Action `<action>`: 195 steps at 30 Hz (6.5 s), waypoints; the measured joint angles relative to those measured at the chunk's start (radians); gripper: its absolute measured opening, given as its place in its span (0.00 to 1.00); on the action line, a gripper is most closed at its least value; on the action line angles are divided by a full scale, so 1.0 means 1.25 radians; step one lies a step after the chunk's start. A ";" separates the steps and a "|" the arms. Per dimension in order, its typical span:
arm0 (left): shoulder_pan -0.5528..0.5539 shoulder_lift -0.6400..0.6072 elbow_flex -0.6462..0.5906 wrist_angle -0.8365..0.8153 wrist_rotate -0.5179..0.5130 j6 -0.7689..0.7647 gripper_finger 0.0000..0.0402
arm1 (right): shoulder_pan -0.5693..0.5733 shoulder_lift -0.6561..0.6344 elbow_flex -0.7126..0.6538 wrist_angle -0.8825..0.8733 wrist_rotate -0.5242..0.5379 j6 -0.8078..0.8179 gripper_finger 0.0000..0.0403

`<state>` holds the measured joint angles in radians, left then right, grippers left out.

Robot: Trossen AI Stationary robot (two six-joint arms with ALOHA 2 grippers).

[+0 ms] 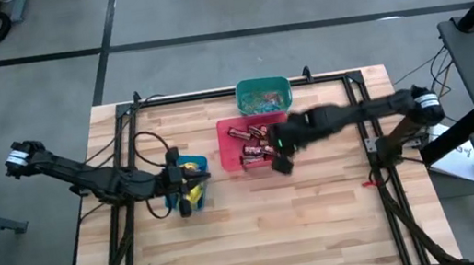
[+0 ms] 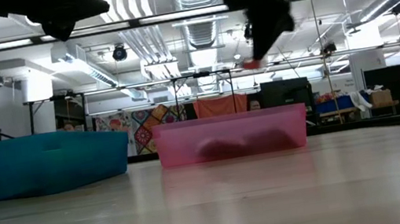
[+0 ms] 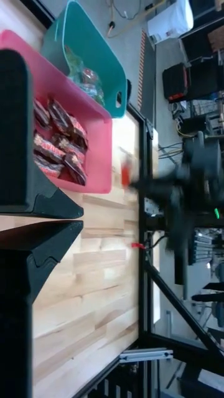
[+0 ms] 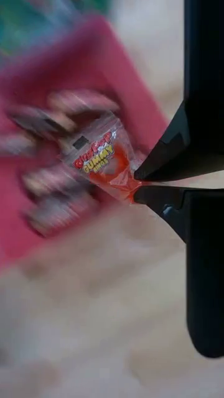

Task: Sort candy
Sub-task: Put the orange gummy into the green bin, then return to Home Position

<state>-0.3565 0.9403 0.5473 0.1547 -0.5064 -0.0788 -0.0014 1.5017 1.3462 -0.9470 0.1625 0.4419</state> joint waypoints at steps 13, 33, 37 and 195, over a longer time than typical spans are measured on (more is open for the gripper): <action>0.000 -0.023 0.000 -0.049 -0.014 0.002 0.00 | -0.394 0.103 -0.007 0.444 -0.008 -0.338 0.03; 0.000 -0.021 0.000 -0.066 -0.043 0.016 0.00 | -0.460 0.266 -0.010 0.590 -0.004 -0.224 0.15; 0.000 -0.021 0.000 -0.072 -0.046 0.015 0.00 | -0.460 0.261 -0.010 0.605 0.000 -0.219 0.30; 0.196 -0.535 -0.409 -0.100 0.426 -0.091 0.00 | -0.079 -1.201 -1.065 0.763 -0.219 -0.072 0.33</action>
<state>-0.1112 0.2711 0.0363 0.0302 0.0257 -0.1928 -0.1001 0.0009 0.0153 0.0069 -0.1108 0.3522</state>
